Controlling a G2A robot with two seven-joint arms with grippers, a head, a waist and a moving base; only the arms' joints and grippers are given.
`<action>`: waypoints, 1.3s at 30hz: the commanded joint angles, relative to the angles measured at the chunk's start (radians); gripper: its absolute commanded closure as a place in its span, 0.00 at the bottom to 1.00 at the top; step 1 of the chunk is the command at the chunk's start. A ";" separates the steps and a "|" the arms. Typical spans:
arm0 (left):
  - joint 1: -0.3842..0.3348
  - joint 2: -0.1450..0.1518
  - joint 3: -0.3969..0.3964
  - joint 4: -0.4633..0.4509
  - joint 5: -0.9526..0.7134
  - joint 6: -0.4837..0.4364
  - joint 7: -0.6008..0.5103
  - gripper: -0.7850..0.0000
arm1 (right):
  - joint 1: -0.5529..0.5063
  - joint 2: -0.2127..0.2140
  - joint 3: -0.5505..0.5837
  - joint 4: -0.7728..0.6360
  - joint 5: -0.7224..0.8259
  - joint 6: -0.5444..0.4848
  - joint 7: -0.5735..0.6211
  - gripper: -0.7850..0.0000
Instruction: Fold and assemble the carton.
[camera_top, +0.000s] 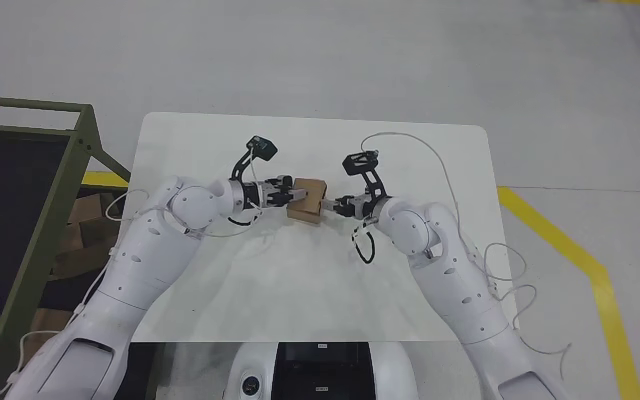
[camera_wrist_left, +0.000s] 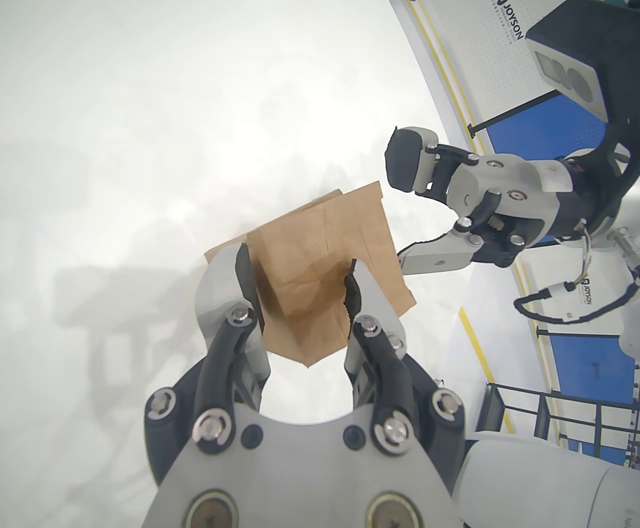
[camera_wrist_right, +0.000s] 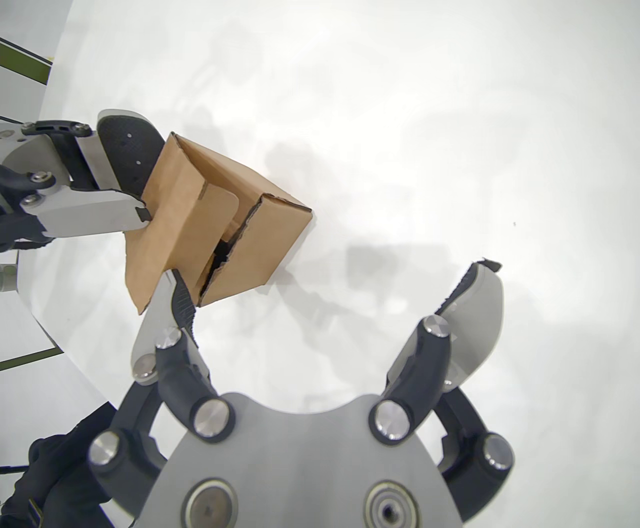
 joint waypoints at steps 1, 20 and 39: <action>0.000 -0.001 0.000 0.000 -0.002 -0.003 0.001 0.51 | 0.001 0.000 -0.001 0.004 0.003 -0.001 -0.001 0.00; -0.002 -0.003 0.003 0.004 0.002 -0.002 -0.005 0.52 | 0.011 0.003 -0.012 0.017 0.000 0.016 -0.016 0.00; -0.003 -0.007 0.010 0.010 0.006 -0.002 -0.006 0.54 | 0.010 0.008 -0.013 0.024 0.003 0.017 -0.013 0.00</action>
